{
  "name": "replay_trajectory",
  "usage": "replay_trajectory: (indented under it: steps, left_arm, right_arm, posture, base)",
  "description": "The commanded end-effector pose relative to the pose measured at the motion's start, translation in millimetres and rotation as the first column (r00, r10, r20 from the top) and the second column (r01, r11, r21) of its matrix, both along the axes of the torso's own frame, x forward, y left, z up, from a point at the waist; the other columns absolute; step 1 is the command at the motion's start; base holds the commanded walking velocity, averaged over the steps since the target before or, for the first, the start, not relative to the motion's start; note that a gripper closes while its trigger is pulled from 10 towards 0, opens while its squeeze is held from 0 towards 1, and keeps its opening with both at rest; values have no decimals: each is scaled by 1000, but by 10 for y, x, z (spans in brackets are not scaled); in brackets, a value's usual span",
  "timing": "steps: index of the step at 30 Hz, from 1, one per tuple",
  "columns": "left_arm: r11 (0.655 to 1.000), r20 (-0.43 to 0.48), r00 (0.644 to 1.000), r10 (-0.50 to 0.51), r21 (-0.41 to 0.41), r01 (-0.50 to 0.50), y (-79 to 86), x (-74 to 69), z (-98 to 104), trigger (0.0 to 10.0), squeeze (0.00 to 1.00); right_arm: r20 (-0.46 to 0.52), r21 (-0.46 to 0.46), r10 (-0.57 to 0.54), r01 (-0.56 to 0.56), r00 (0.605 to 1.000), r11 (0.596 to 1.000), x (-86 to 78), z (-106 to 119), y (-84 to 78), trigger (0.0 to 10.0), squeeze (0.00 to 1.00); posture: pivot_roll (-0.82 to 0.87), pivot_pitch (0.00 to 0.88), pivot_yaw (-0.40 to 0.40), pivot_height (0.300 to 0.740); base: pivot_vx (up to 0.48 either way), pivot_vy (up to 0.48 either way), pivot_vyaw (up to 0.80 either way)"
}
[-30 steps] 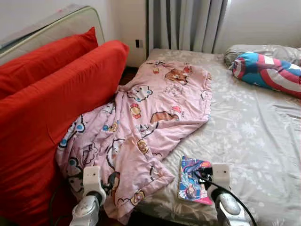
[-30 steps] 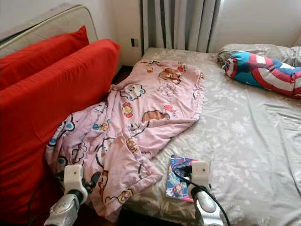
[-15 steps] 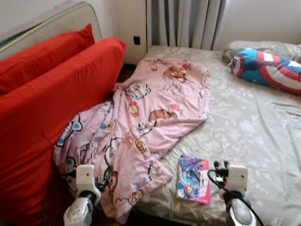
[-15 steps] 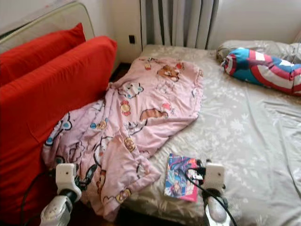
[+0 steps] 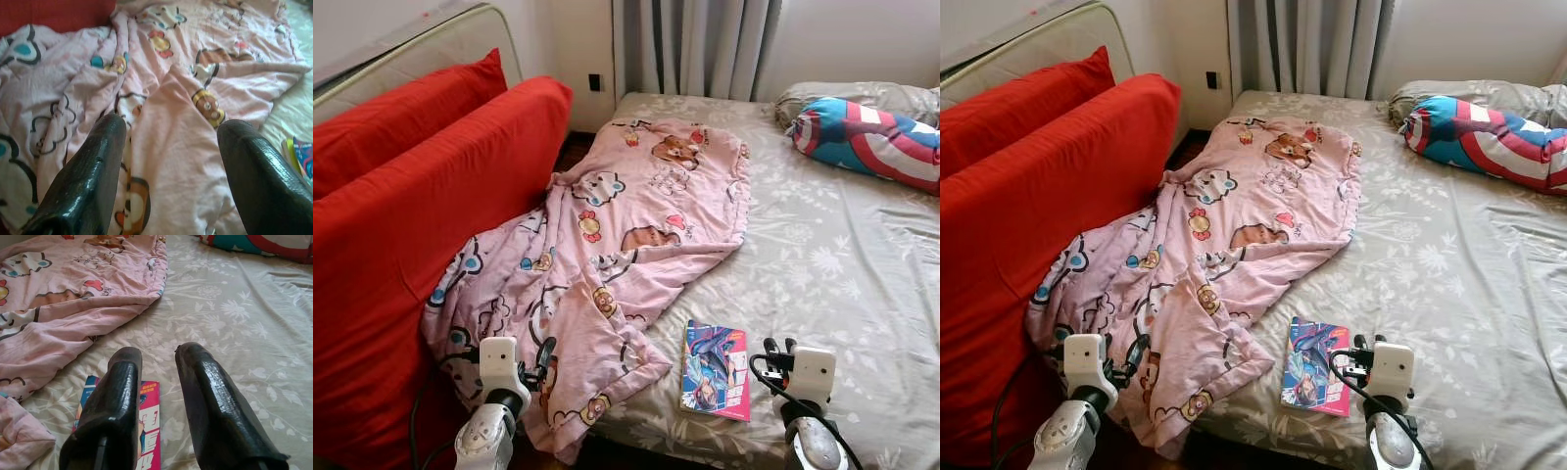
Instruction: Clean up the room
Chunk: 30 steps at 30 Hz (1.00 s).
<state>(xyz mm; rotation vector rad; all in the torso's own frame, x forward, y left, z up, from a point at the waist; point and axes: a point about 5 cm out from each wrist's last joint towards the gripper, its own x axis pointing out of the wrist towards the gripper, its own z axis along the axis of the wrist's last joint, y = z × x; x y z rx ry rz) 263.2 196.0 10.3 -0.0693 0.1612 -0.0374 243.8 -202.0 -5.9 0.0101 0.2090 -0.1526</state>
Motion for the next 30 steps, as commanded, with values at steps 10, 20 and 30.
replay_trajectory:
  steps: [10,20,30]
  left_arm:
    - [1000,-14,1000,-4,2,4,-37,-21,-22,10000,0]
    - [1000,-16,1000,-6,7,7,-65,-41,-30,10000,0]
    - [1000,-10,1000,-18,12,18,-159,-1,-16,10000,0]
  right_arm:
    - [-48,-16,22,-22,999,1000,20,-35,50,10000,0]
    - [-46,-15,39,-39,998,999,-15,-49,42,10000,0]
    - [-48,6,40,-40,998,999,-3,-28,-33,10000,0]
  posture:
    - [-27,86,19,715]
    - [-30,86,17,700]
    - [-29,93,-13,680]
  base:
    - [0,0,0]
    - [0,0,0]
    - [0,0,0]
